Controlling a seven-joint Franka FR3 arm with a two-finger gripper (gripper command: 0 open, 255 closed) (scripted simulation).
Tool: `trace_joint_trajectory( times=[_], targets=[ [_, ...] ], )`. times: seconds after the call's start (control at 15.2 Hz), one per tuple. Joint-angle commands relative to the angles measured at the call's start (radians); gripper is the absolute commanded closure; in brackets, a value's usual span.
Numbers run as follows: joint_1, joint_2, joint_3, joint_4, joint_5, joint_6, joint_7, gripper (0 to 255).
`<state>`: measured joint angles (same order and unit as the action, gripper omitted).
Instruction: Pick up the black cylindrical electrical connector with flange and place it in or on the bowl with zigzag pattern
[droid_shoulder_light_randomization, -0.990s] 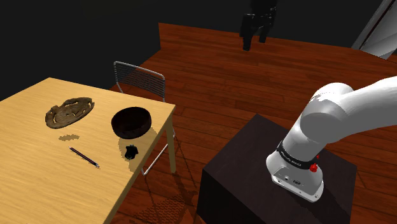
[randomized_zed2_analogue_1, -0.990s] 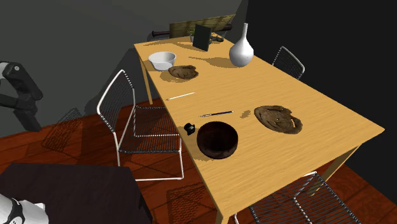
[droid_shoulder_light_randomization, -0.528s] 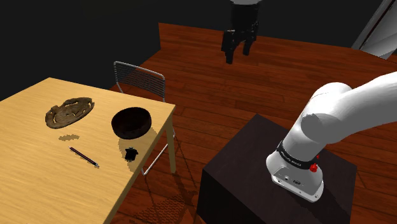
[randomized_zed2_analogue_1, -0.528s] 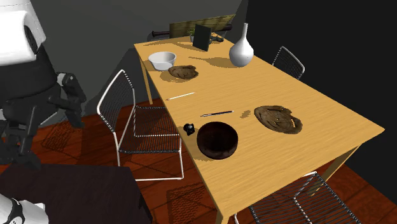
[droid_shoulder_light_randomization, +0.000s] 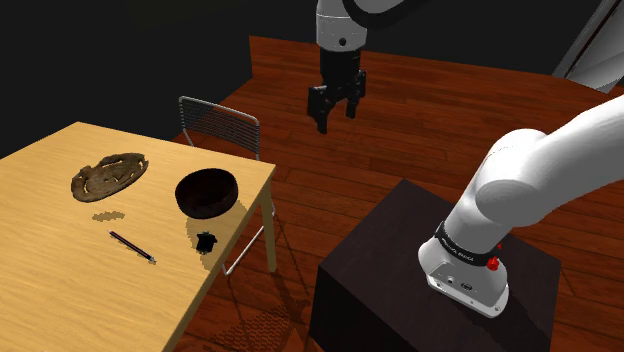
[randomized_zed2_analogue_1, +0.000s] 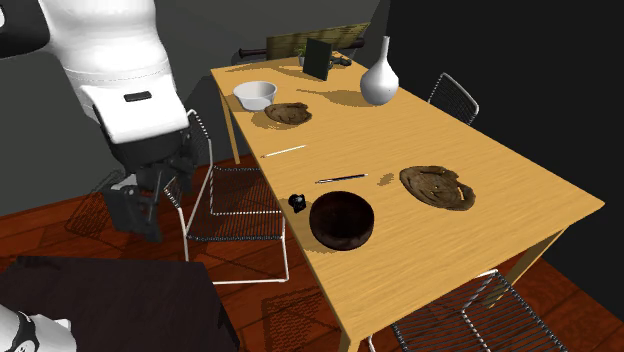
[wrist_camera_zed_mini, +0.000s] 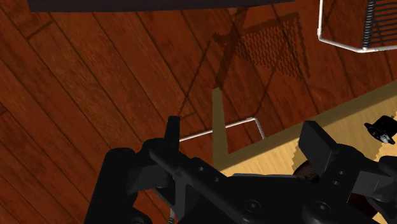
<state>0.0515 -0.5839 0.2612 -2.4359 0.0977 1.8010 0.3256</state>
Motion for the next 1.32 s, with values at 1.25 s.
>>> trace_joint_trajectory(
  times=[1.25],
  targets=[
    [0.069,0.745,0.261,0.286,-0.198,0.435,0.461,0]
  ],
)
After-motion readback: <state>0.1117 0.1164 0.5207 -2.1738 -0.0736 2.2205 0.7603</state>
